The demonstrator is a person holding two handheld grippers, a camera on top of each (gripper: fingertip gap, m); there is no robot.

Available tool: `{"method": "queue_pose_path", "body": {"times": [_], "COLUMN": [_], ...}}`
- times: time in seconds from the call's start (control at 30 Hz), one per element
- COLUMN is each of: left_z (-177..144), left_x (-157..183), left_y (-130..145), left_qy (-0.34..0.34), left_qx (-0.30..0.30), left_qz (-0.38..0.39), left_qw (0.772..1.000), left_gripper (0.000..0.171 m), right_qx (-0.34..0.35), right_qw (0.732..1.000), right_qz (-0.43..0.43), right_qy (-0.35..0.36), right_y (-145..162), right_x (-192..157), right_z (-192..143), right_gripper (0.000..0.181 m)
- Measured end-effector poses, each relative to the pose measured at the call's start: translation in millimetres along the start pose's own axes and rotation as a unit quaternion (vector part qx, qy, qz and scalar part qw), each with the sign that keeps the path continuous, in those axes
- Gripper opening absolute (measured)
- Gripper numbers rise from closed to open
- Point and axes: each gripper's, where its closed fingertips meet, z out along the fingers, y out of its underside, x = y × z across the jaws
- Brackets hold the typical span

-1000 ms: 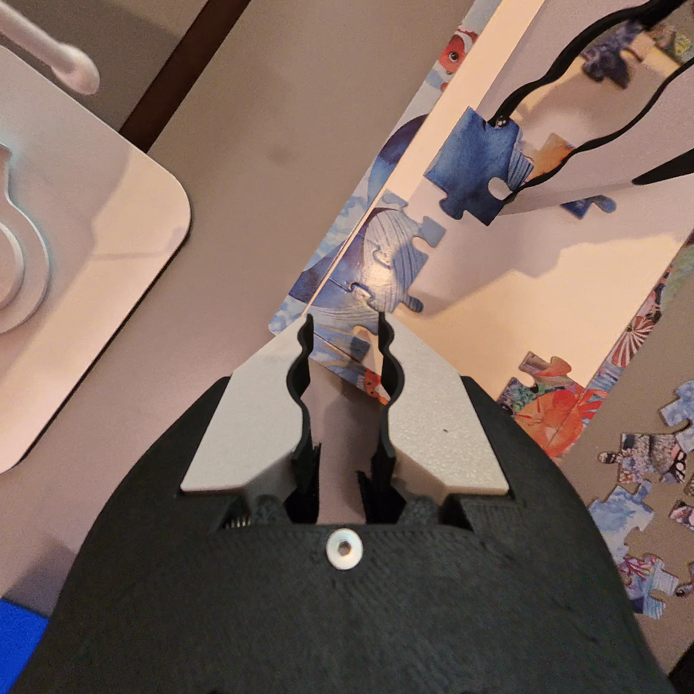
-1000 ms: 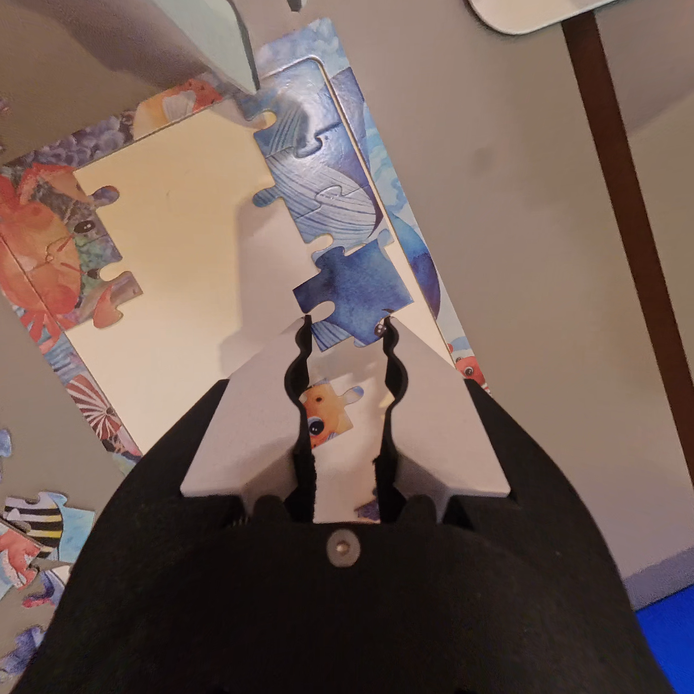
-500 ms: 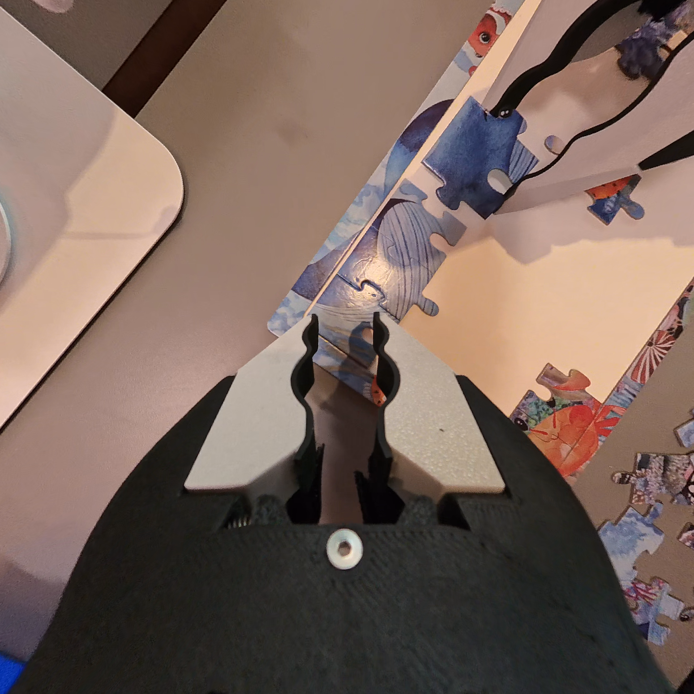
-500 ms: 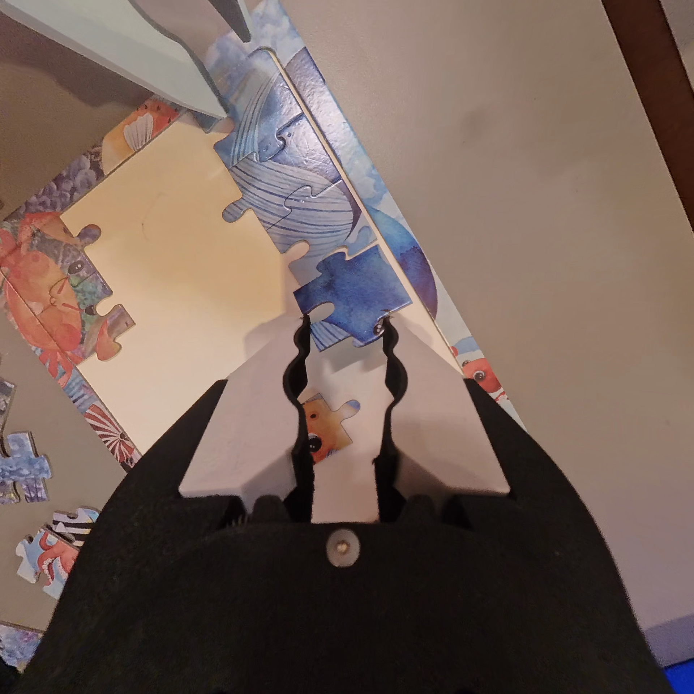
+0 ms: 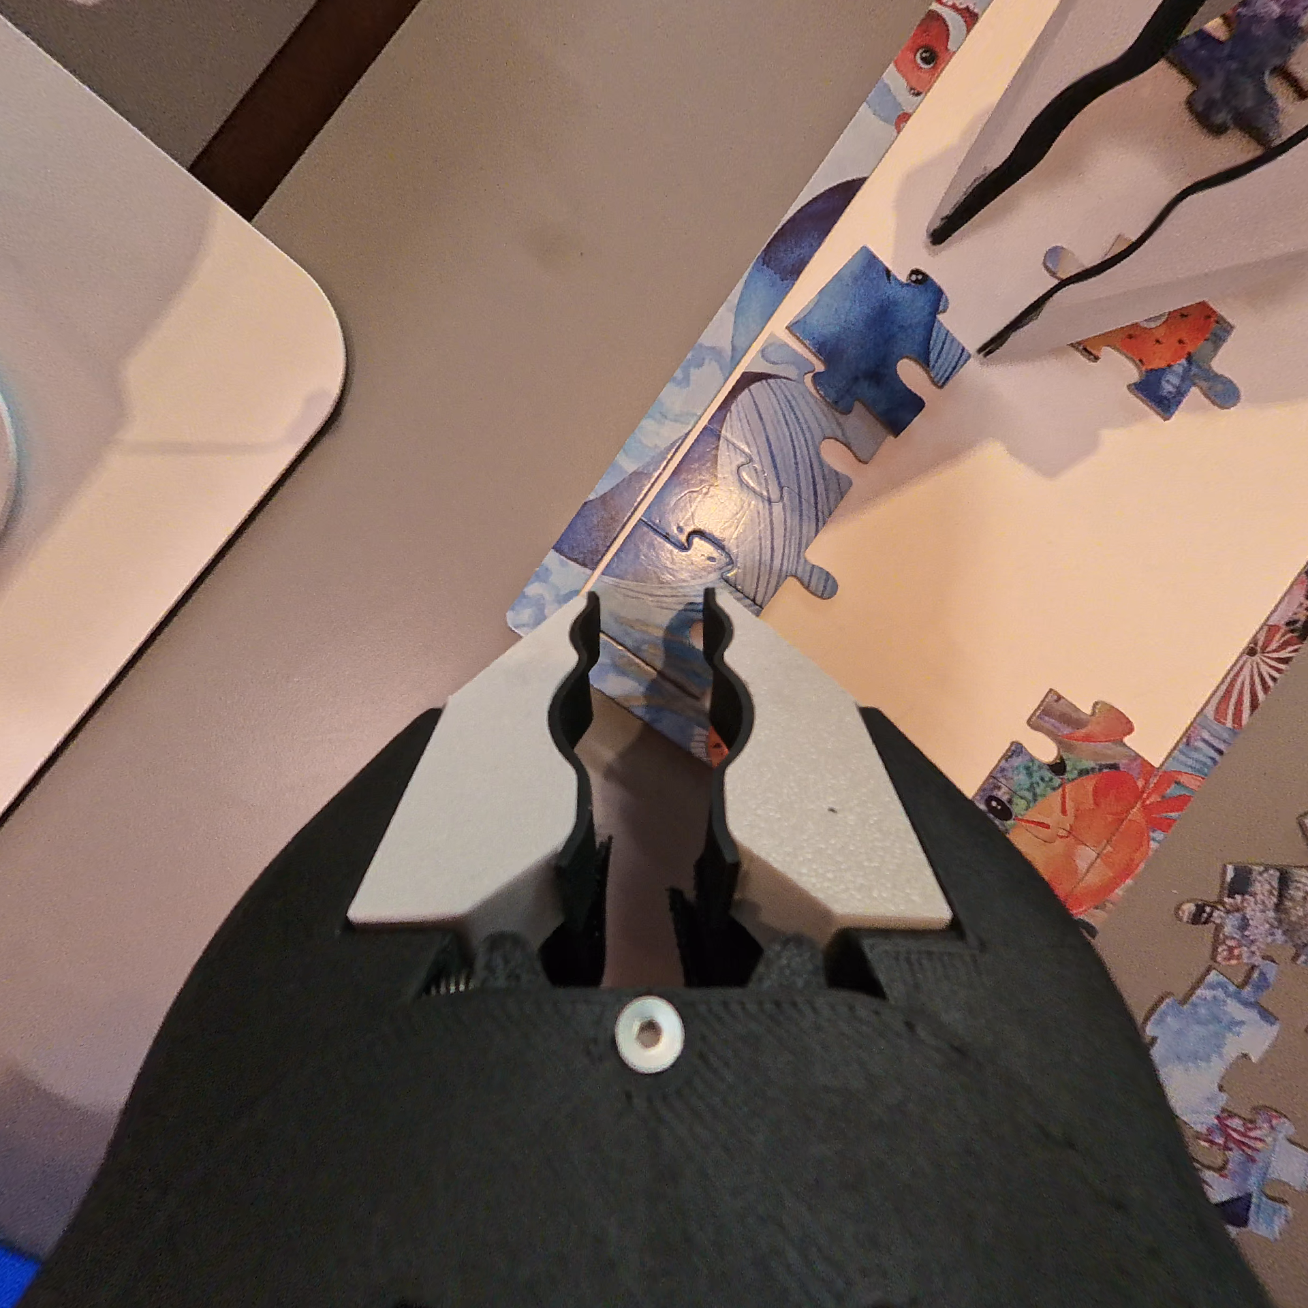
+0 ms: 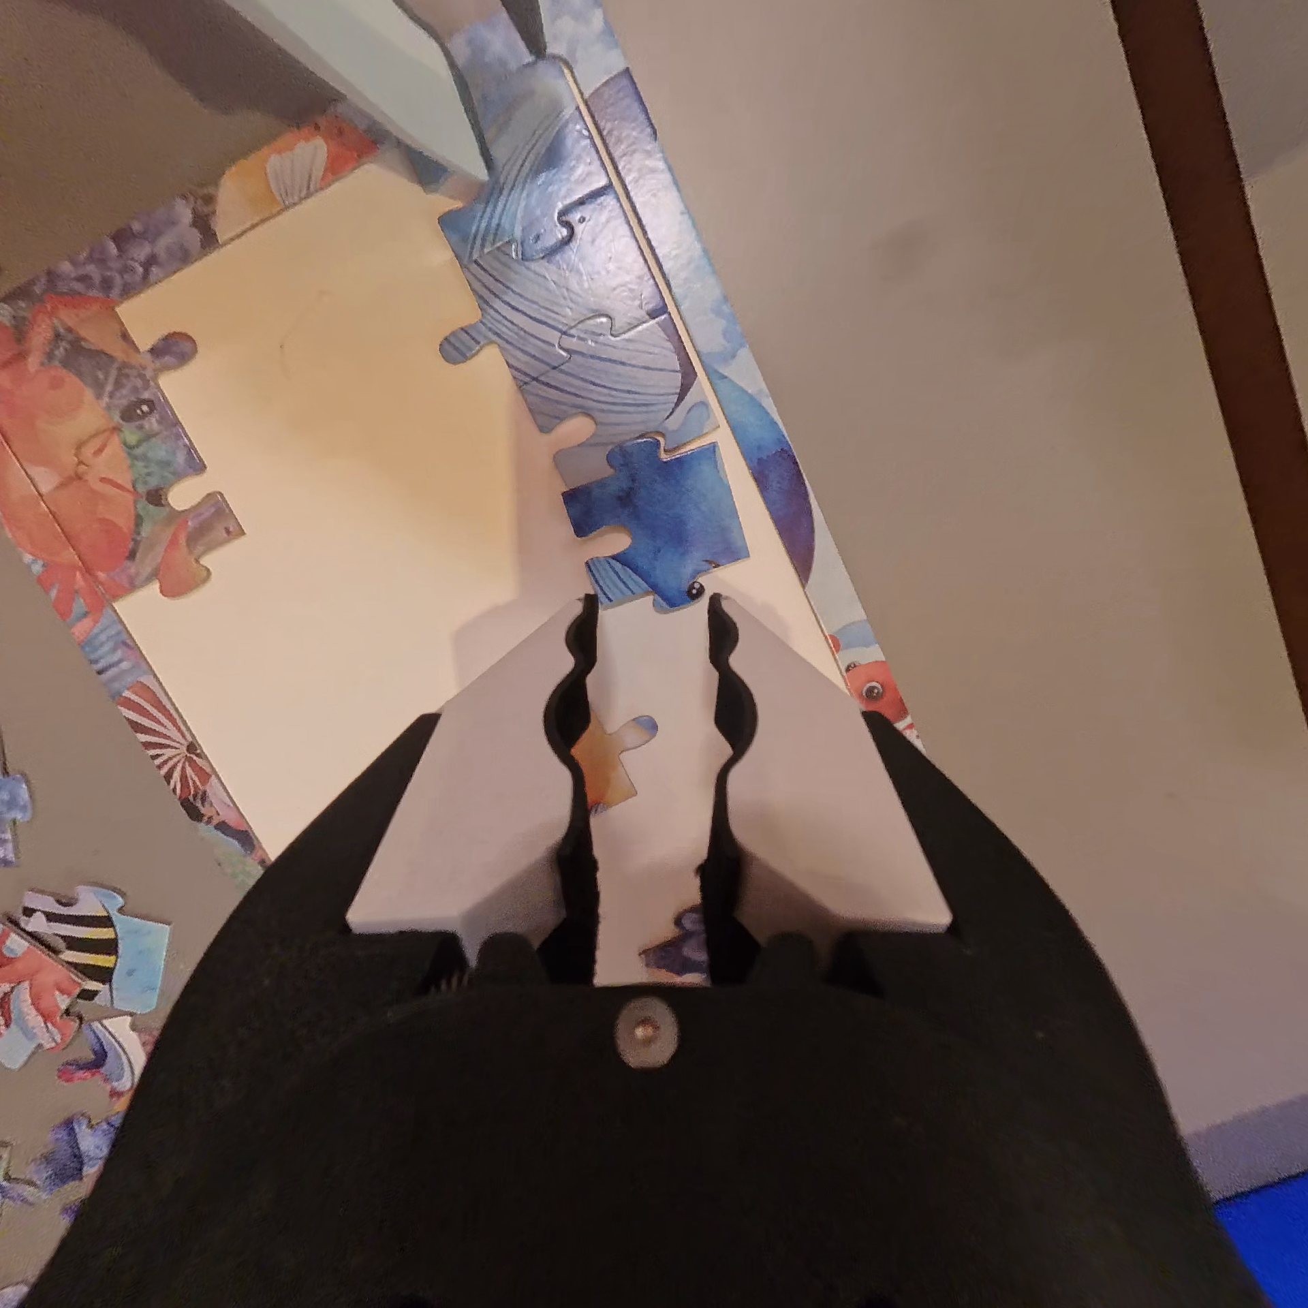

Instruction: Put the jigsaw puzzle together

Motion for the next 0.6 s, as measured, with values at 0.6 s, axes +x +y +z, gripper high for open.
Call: {"method": "queue_pose_path", "body": {"times": [0.6], "left_z": [-16], "left_x": [-24], "left_y": [-11], "left_qy": [-0.022], "left_qx": [0.057], "left_qz": [-0.047], "left_qw": [0.997], "left_gripper": [0.024], "right_qx": [0.028], "right_qw": [0.999], "right_qz": [-0.029], "right_qy": [0.020], "right_y": [-7], "right_x": [14], "right_z": [-5], "right_gripper": [0.040]}}
